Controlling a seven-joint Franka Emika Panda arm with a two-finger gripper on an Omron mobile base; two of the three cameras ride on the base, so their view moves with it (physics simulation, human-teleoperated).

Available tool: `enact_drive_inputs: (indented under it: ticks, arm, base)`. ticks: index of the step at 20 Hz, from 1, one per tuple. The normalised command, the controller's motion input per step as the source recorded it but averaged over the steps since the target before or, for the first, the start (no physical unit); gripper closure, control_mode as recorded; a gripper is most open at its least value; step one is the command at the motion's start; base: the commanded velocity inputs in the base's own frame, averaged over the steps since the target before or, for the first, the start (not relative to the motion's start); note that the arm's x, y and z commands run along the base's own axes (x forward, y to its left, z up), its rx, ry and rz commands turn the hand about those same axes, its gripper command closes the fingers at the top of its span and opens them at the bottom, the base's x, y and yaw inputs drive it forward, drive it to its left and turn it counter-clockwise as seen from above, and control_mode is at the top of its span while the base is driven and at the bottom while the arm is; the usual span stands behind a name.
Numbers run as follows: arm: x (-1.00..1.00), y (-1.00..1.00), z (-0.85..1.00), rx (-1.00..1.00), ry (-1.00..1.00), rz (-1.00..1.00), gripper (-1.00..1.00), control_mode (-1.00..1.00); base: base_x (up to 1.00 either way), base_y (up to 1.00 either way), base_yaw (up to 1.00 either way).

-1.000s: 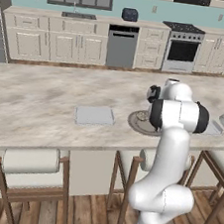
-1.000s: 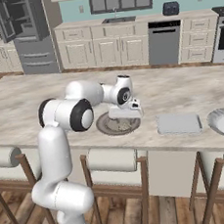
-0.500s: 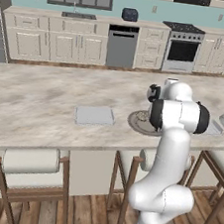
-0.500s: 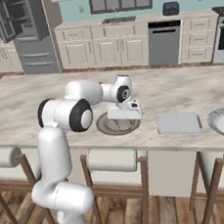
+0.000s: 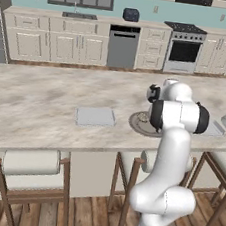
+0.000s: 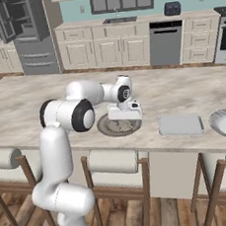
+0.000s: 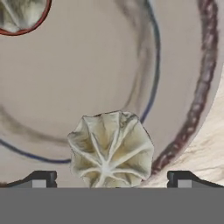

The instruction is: Place two dumplings into each of the tupperware containers and then place the containers in the fridge.

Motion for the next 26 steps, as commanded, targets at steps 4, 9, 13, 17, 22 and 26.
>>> enact_drive_inputs:
  ticks: [4, 9, 13, 17, 22, 26]
  arm:
    - [-0.1, 0.0, -0.17, 0.0, 0.0, 0.0, -1.0, -1.0]
    - [-0.27, 0.01, -0.05, 0.0, 0.0, 0.0, -1.0, -1.0]
    - [0.0, 0.07, -0.05, 0.0, 0.0, 0.0, -1.0, -1.0]
    - [0.0, 0.07, -0.01, 0.0, 0.0, 0.0, -1.0, -1.0]
    - [0.0, 0.02, -0.1, 0.0, 0.0, 0.0, -1.0, -1.0]
    - [0.0, 0.01, -0.21, 0.0, 0.0, 0.0, -1.0, -1.0]
  base:
    - [0.0, 0.0, 0.0]
    - [0.0, 0.0, 0.0]
    - [0.0, 0.0, 0.0]
    - [0.0, 0.0, 0.0]
    - [0.0, 0.0, 0.0]
    - [0.0, 0.0, 0.0]
